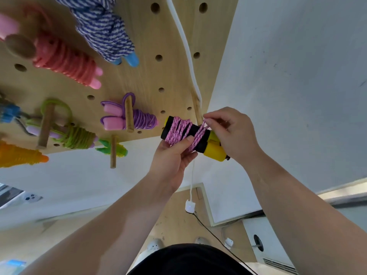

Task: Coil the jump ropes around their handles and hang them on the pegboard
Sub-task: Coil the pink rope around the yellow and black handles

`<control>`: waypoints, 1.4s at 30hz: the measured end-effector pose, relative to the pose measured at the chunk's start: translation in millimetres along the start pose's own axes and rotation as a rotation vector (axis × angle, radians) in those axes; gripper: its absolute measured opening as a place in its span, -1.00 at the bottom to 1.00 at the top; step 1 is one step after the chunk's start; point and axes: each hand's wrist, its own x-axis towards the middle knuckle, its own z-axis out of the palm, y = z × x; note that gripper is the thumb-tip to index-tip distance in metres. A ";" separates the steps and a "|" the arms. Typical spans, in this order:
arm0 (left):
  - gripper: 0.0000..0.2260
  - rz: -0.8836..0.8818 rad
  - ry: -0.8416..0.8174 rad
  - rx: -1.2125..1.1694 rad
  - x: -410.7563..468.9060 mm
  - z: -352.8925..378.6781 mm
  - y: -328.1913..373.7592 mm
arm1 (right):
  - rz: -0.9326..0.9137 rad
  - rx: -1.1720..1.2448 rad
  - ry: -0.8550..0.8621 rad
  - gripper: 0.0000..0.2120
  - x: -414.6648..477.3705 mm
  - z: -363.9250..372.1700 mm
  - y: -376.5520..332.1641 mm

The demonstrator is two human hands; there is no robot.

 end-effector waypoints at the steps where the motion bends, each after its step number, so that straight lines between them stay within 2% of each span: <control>1: -0.70 0.001 0.015 -0.010 1.4 -0.2 -0.6 | 0.029 0.044 -0.012 -0.87 2.2 2.4 1.6; 5: -0.66 0.016 0.050 -0.032 8.9 1.6 -0.2 | 0.079 0.165 -0.020 -0.85 9.7 8.5 4.9; 12: -0.64 0.048 0.159 -0.077 27.1 6.7 7.2 | -0.068 0.036 0.086 -0.90 29.6 22.3 4.3; 16: -0.65 0.064 0.216 -0.109 40.5 14.1 11.6 | 0.095 0.113 0.138 -0.96 45.7 26.4 5.3; 23: -0.63 0.103 0.236 -0.127 54.5 27.6 16.8 | 0.286 0.066 0.197 -0.78 70.7 36.8 0.3; 29: -0.49 0.083 0.299 -0.182 68.4 42.4 19.3 | 0.383 0.118 0.155 -0.66 78.1 35.7 6.0; 32: -0.69 0.020 0.302 -0.222 69.6 44.6 17.1 | 0.303 0.133 0.074 -0.75 62.1 28.8 10.8; 34: -0.83 -0.029 0.294 -0.239 68.9 41.9 14.4 | 0.211 0.055 0.082 -0.81 49.1 27.1 21.4; 38: -0.85 -0.068 0.266 -0.245 68.8 33.7 8.0 | 0.207 -0.020 0.058 -0.73 30.8 32.2 44.9; 42: -0.79 -0.083 0.270 -0.168 66.9 28.6 2.5 | 0.235 0.008 -0.032 -0.81 24.6 36.5 52.5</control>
